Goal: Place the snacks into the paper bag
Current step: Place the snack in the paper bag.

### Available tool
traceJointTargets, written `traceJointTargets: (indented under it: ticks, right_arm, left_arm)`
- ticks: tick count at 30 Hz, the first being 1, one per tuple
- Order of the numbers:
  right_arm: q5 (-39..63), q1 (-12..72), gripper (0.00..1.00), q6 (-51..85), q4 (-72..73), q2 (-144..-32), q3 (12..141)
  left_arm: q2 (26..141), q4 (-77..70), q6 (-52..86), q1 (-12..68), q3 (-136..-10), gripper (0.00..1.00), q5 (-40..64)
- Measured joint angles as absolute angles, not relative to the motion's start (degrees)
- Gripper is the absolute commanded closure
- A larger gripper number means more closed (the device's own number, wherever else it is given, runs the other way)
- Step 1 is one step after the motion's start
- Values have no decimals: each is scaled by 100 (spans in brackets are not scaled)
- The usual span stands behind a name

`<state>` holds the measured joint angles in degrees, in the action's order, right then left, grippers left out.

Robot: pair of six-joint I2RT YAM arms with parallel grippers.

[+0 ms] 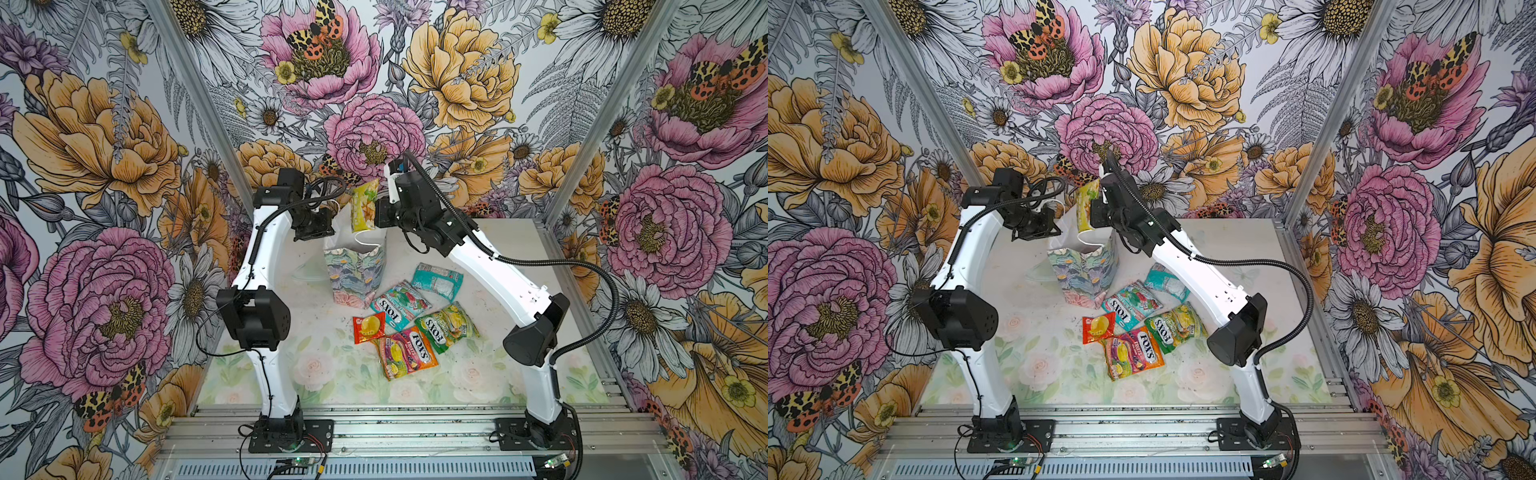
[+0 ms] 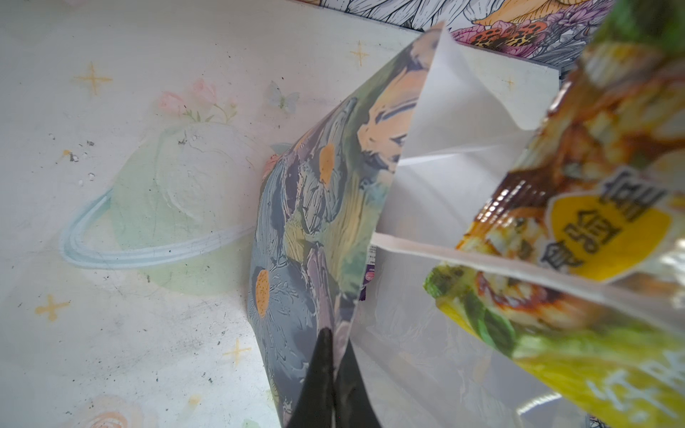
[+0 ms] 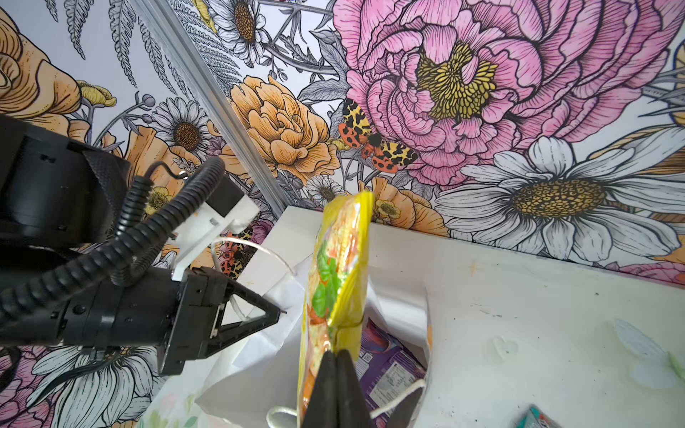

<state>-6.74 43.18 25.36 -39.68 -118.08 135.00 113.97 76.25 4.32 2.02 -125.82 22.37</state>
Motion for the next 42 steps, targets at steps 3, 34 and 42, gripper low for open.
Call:
traceJointTargets:
  ticks: [3,34,42]
  right_arm:
    - [-690,4322,100,2491,-3992,-11808,13500]
    - [-620,4322,100,2453,-4099,-12313,13769]
    - [-567,4322,87,2477,-4136,-12313,13701]
  left_arm:
    - [11397,7625,432,202,-12582,100,2237]
    - [11397,7623,429,200,-12564,100,2246]
    - [11397,7623,429,196,-12564,100,2257]
